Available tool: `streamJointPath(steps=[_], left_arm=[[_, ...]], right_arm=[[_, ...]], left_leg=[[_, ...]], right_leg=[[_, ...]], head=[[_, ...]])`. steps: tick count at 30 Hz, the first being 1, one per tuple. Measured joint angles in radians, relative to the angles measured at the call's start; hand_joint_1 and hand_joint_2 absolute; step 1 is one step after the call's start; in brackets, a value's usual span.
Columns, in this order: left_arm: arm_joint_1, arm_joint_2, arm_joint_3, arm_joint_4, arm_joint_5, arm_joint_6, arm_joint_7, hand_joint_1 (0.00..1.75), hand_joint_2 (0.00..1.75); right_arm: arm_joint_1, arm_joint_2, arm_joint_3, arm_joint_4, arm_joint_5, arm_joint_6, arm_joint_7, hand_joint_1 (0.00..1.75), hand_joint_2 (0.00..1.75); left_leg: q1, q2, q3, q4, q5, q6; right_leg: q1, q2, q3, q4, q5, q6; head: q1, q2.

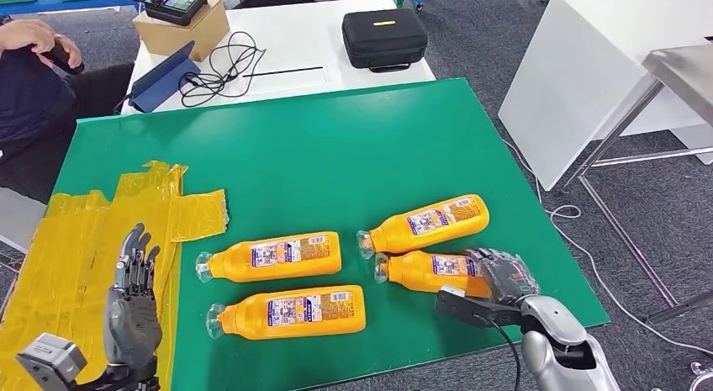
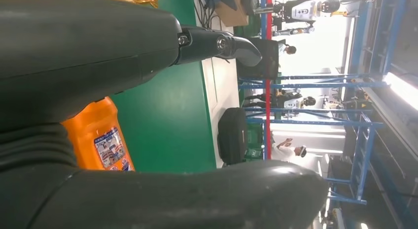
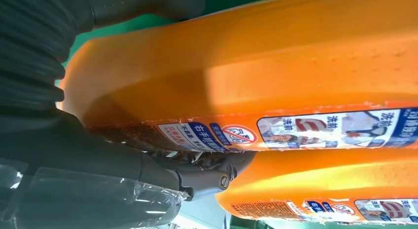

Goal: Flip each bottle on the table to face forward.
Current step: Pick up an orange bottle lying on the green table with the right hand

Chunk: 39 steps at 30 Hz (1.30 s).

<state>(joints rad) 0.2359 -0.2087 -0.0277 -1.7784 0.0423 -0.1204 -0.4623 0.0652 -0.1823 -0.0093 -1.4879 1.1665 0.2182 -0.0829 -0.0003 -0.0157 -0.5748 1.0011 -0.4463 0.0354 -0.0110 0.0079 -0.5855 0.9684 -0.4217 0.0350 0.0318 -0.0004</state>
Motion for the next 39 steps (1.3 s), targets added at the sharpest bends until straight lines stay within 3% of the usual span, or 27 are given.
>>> streamJointPath(steps=[10,13,17,21,24,29,39], left_arm=[[0.003,-0.006,0.034,0.0,0.008,-0.023,0.004,0.0,0.0],[0.003,-0.008,0.041,0.0,0.013,-0.023,0.002,0.0,0.0],[0.003,-0.01,0.054,0.0,0.022,-0.019,-0.011,0.0,0.0],[0.007,-0.017,0.07,0.0,0.043,-0.017,-0.021,0.0,1.75],[0.013,-0.027,0.084,-0.001,0.055,-0.018,-0.023,0.0,1.75],[0.019,-0.041,0.096,-0.001,0.065,-0.027,-0.018,0.0,1.75],[-0.013,-0.046,0.084,0.021,0.108,-0.049,-0.012,0.0,1.75]], right_arm=[[0.028,-0.029,0.065,-0.034,-0.017,0.047,0.037,1.75,1.75],[0.047,-0.032,0.07,-0.064,-0.11,0.041,-0.038,1.75,1.75],[0.094,-0.023,0.057,-0.154,-0.369,0.025,-0.222,1.75,1.75],[0.119,0.01,0.0,-0.289,-0.586,-0.024,-0.278,1.74,1.75],[0.15,0.043,-0.036,-0.388,-0.618,-0.087,-0.235,1.71,1.75],[0.211,0.088,-0.052,-0.508,-0.545,-0.206,-0.171,1.74,1.75],[0.243,0.134,-0.042,-0.564,-0.584,-0.28,-0.131,1.75,1.75]], left_leg=[[0.0,0.001,0.005,0.0,-0.001,0.0],[0.0,0.0,0.005,0.0,-0.001,0.0],[0.0,0.0,0.003,0.0,-0.001,0.0],[0.0,0.0,0.002,0.0,0.0,0.0],[0.0,0.0,0.001,0.0,0.0,0.0],[0.0,0.0,-0.001,0.0,-0.001,0.0],[0.0,0.0,-0.002,0.0,-0.001,0.0]], right_leg=[[0.0,0.0,0.005,0.0,0.0,0.0],[0.0,0.0,0.005,0.0,0.0,0.0],[0.0,0.0,0.004,0.0,0.0,0.0],[0.0,0.0,0.001,0.0,0.0,0.0],[0.0,0.0,0.001,0.0,0.0,0.0],[0.0,0.0,-0.001,0.0,0.0,0.0],[0.0,0.0,-0.001,0.0,0.0,0.0]], head=[[0.0,0.0],[0.0,0.0],[0.0,0.0],[0.0,0.0],[0.0,0.0],[0.0,0.0],[0.0,0.0]])
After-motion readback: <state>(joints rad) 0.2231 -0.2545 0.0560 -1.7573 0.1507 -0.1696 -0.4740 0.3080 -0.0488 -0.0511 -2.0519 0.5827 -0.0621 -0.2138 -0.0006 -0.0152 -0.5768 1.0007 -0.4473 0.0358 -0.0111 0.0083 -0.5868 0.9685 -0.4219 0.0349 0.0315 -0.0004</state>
